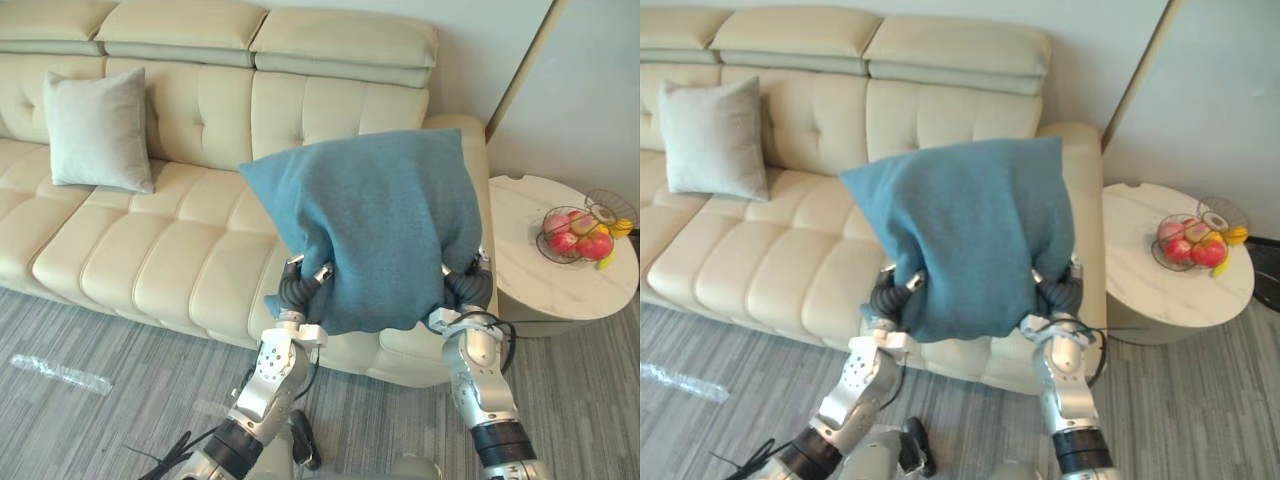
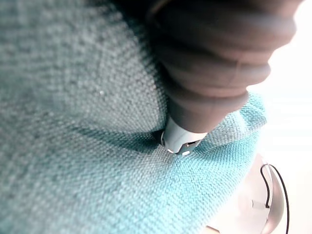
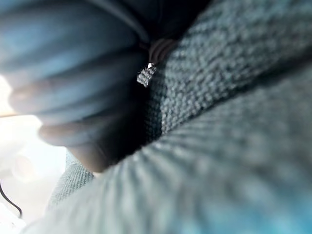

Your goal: Pick up cushions and gather them together orderly.

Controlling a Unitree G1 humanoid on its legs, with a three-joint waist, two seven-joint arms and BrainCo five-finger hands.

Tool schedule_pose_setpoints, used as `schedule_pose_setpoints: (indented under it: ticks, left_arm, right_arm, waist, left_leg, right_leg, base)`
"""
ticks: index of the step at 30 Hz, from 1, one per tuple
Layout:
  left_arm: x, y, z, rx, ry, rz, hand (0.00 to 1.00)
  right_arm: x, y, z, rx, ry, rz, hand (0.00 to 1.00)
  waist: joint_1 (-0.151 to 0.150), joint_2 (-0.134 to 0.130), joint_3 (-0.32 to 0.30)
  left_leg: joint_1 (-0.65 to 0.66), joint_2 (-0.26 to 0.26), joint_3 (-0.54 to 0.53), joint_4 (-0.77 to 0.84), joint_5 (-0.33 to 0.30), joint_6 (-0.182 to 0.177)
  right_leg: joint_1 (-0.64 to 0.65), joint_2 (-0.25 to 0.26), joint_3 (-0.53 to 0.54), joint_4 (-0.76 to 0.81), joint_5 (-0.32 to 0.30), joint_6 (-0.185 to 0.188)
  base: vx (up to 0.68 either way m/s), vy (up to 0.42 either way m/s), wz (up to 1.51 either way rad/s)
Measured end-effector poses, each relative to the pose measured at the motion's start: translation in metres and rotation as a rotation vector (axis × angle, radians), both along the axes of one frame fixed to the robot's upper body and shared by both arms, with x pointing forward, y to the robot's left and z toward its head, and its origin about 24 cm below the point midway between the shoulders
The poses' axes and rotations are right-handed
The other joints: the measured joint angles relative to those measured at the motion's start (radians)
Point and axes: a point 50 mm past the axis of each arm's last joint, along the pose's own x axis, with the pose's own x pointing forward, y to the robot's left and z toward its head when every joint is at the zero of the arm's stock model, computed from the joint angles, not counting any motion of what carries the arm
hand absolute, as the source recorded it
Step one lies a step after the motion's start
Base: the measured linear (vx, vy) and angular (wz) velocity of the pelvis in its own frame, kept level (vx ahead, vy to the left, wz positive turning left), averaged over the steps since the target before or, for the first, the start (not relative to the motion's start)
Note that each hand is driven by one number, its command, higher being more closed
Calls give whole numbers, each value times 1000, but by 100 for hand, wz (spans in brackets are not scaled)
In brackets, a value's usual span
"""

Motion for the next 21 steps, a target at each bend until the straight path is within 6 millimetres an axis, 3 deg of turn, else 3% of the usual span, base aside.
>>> schedule_pose_setpoints:
  ticks: [2, 5, 8, 10, 11, 12, 13, 15, 17, 19, 21]
  left_arm:
    - [-2, 3, -3, 27, 6, -9, 100]
    - [-3, 0, -3, 30, -1, -36, 100]
    - [-5, -6, -7, 43, 14, -74, 100]
    - [-8, -11, -14, 58, 44, -112, 100]
    - [-9, -13, -17, 58, 56, -119, 100]
    - [-10, -13, -18, 58, 62, -119, 100]
    - [-11, -13, -20, 58, 72, -118, 100]
    - [-14, -14, -23, 45, 90, -118, 100]
    - [-23, -14, -31, 33, 122, -128, 100]
    - [-28, -17, -35, 20, 145, -132, 100]
    - [-31, -24, -35, 14, 148, -161, 100]
  right_arm:
    - [0, 2, -1, -6, 3, 15, 100]
    - [0, -6, 2, -43, -5, 19, 100]
    - [-2, -14, -5, -63, 29, 5, 100]
    - [-12, -20, -17, -61, 76, -17, 100]
    - [-15, -22, -21, -61, 89, -22, 100]
    - [-16, -21, -21, -57, 92, -23, 100]
    - [-17, -18, -23, -33, 95, -26, 100]
    - [-21, -18, -18, -25, 74, -32, 100]
    - [-29, -19, -4, -23, 8, -39, 100]
    - [-29, -18, 10, -26, -63, -33, 100]
    - [-26, -16, 23, -27, -136, -31, 100]
  waist:
    - [-20, 0, 0]
    - [-33, 7, 1]
    - [-68, 7, 0]
    - [-73, 2, -3]
    - [-70, 10, -5]
    - [-66, 21, -6]
    - [-59, 23, -6]
    - [-43, 23, -6]
    - [-18, 24, -7]
    - [-15, 23, -12]
    - [-20, 21, -11]
  left_leg:
    - [88, -42, -8, -126, 37, 10]
    - [157, -100, -31, -232, 77, 40]
    - [187, -145, -106, -254, 75, 36]
    - [229, -173, -153, -243, 48, -3]
    - [229, -170, -166, -209, 22, -26]
    - [218, -157, -169, -177, 8, -43]
    - [178, -131, -160, -51, -21, -69]
    - [91, -68, -128, 217, -53, -88]
    - [49, 65, -68, 422, -108, -75]
    - [40, 122, -74, 412, -122, -91]
    - [17, 119, -154, 269, -123, -89]
  right_leg:
    - [-12, 85, -2, -51, -38, 26]
    - [-53, 176, -9, -233, -35, 15]
    - [-93, 225, 49, -378, 61, 16]
    - [-80, 226, 69, -401, 172, -14]
    - [-59, 220, 48, -408, 159, -35]
    - [-45, 222, 43, -421, 158, -35]
    - [5, 227, 38, -464, 156, -39]
    - [70, 237, 41, -504, 148, -49]
    - [148, 259, 69, -520, 119, -68]
    - [171, 254, 96, -522, 109, -65]
    - [174, 224, 144, -523, 94, -43]
  base:
    - [221, 199, 25]
    - [218, 117, 32]
    - [326, 21, 89]
    - [368, -79, 105]
    - [343, -108, 68]
    - [343, -118, 41]
    - [395, -140, 20]
    - [273, -91, -1]
    - [280, -44, -39]
    - [219, 49, -50]
    - [158, 192, -54]
